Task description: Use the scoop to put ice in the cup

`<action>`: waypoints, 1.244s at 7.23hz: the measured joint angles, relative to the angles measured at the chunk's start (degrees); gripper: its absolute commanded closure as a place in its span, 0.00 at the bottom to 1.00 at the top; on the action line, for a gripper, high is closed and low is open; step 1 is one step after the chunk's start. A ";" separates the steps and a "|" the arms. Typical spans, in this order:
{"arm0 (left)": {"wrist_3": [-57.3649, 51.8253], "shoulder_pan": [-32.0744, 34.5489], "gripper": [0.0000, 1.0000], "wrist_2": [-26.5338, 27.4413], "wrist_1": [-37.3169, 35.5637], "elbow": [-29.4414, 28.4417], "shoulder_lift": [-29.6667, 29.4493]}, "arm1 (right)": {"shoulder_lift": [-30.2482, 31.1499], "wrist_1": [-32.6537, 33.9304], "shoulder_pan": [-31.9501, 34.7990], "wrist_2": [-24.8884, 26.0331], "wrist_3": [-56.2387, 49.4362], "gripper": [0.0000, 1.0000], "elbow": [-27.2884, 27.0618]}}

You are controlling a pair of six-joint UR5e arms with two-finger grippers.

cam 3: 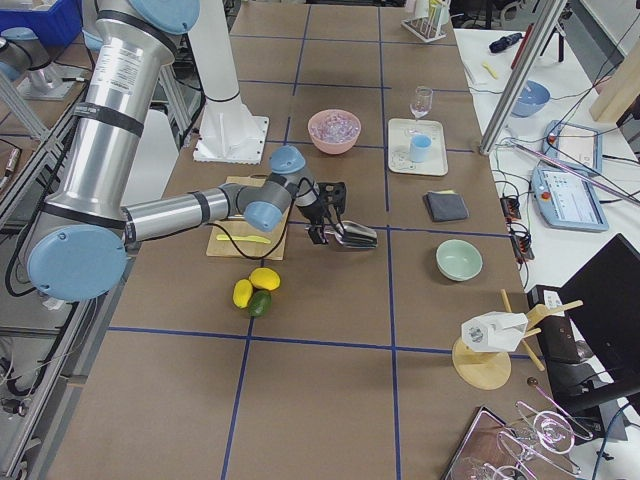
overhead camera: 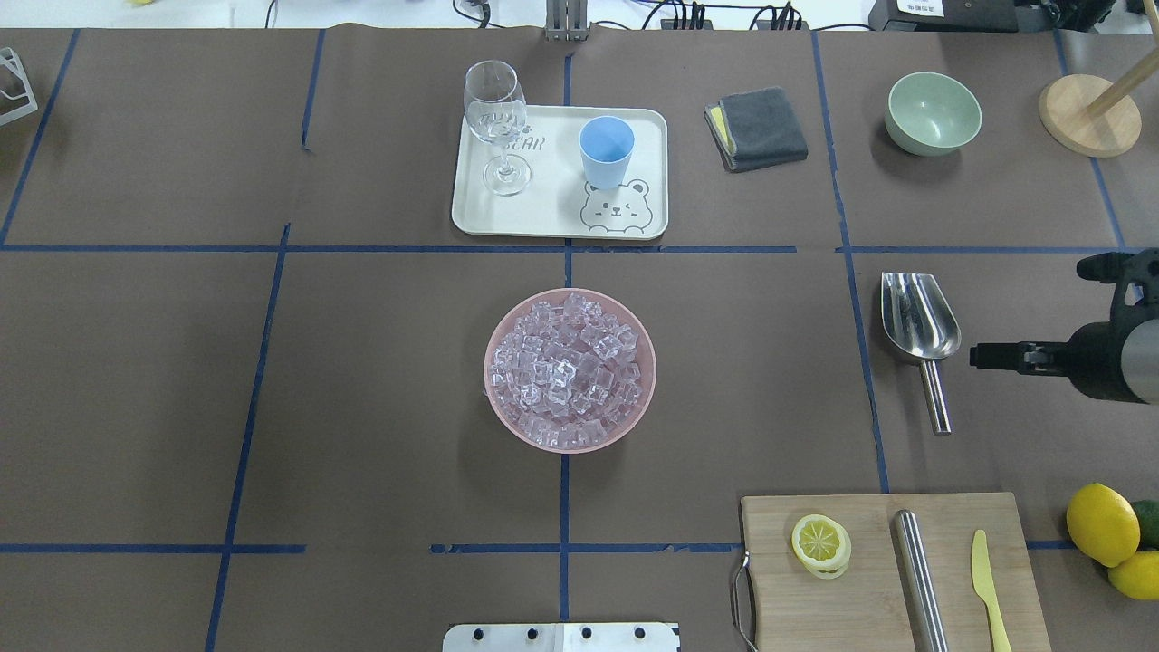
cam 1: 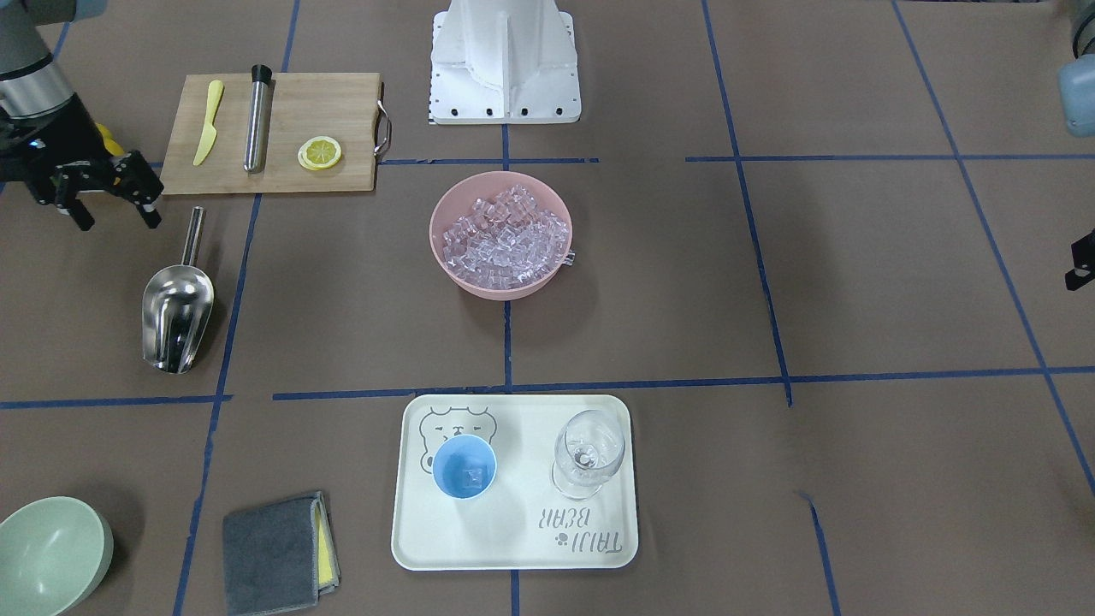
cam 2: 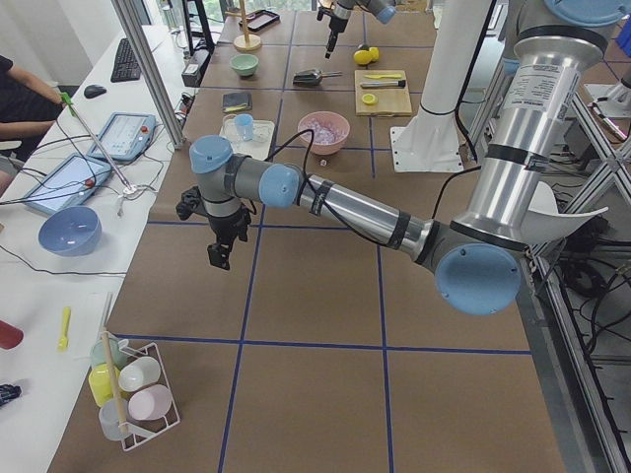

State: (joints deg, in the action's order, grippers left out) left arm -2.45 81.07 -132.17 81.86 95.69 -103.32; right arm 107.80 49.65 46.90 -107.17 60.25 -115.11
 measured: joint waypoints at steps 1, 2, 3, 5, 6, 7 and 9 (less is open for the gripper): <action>-2.14 1.14 0.00 -1.75 0.13 -0.55 1.95 | -1.39 0.30 7.10 -6.05 -7.82 0.00 4.03; -5.86 2.39 0.00 -3.49 0.17 -1.77 3.92 | -3.81 1.45 14.04 -11.88 -15.34 0.00 9.12; -8.56 3.54 0.00 -5.81 0.13 -3.11 5.39 | -6.38 4.57 20.15 -16.93 -23.00 0.00 13.37; -10.12 5.69 0.00 -8.10 -0.24 -4.03 7.11 | -10.97 17.95 29.93 -23.40 -39.99 0.00 16.69; -10.19 6.07 0.00 -8.20 -0.35 -3.97 7.57 | -13.54 27.38 33.76 -25.89 -48.29 0.00 16.88; -10.19 6.19 0.00 -7.78 -0.36 -3.94 7.81 | -16.24 36.88 36.58 -27.14 -56.04 0.00 16.88; -10.21 6.36 0.00 -4.72 -1.36 -3.76 7.86 | -18.91 46.88 38.96 -27.57 -66.39 0.00 16.83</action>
State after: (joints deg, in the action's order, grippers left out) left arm -12.66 87.44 -136.89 80.49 91.93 -95.45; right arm 88.89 96.52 85.86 -134.75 -6.14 -98.27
